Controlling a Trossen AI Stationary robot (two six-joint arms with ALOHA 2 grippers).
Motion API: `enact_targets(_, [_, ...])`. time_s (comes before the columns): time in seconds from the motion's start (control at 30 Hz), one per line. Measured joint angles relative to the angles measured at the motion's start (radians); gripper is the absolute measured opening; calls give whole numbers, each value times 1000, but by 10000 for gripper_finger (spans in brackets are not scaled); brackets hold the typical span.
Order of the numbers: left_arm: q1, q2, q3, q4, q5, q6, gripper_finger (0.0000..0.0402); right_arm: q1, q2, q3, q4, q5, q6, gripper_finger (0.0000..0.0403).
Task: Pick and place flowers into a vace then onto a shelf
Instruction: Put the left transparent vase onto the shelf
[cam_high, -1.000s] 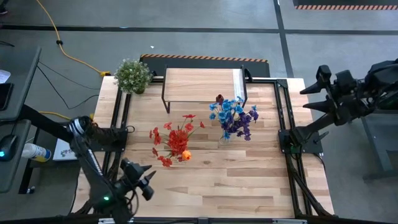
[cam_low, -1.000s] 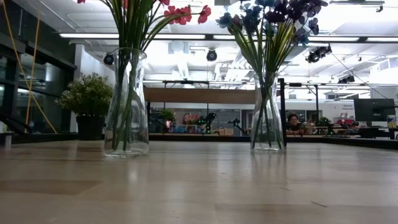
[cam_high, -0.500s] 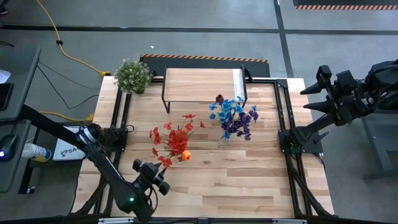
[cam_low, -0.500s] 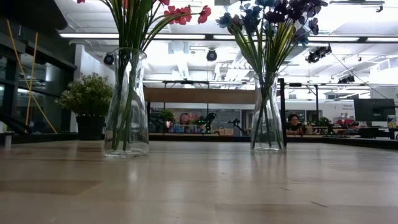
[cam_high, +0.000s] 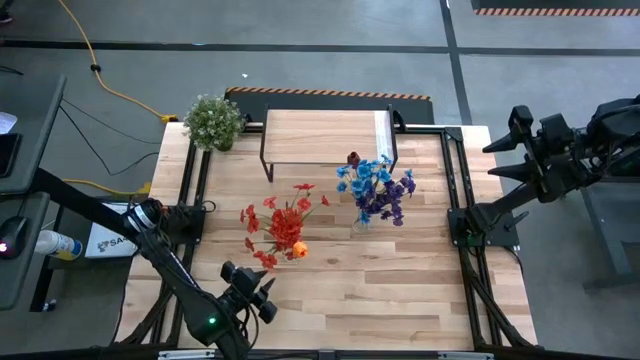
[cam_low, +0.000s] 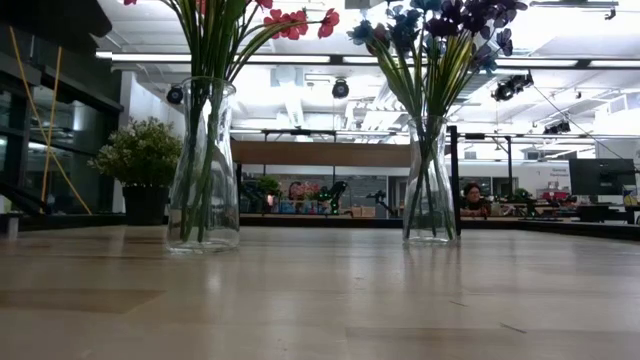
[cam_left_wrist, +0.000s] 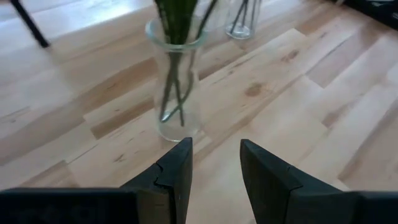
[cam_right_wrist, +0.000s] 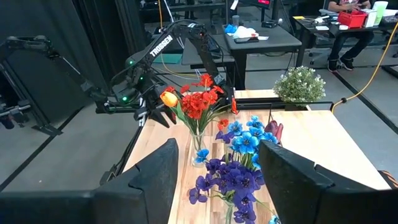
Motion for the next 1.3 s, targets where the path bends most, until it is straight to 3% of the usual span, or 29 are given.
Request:
enact_targets(0.87, [41, 0, 0, 56, -9, 170, 168, 0, 0, 0, -1, 0, 0, 212])
enact_targets(1.13, [111, 0, 0, 74, 75, 170, 168, 0, 0, 0, -1, 0, 0, 212])
enact_targets(1.3, [124, 0, 0, 75, 72, 169, 168, 0, 0, 0, -1, 0, -1, 211])
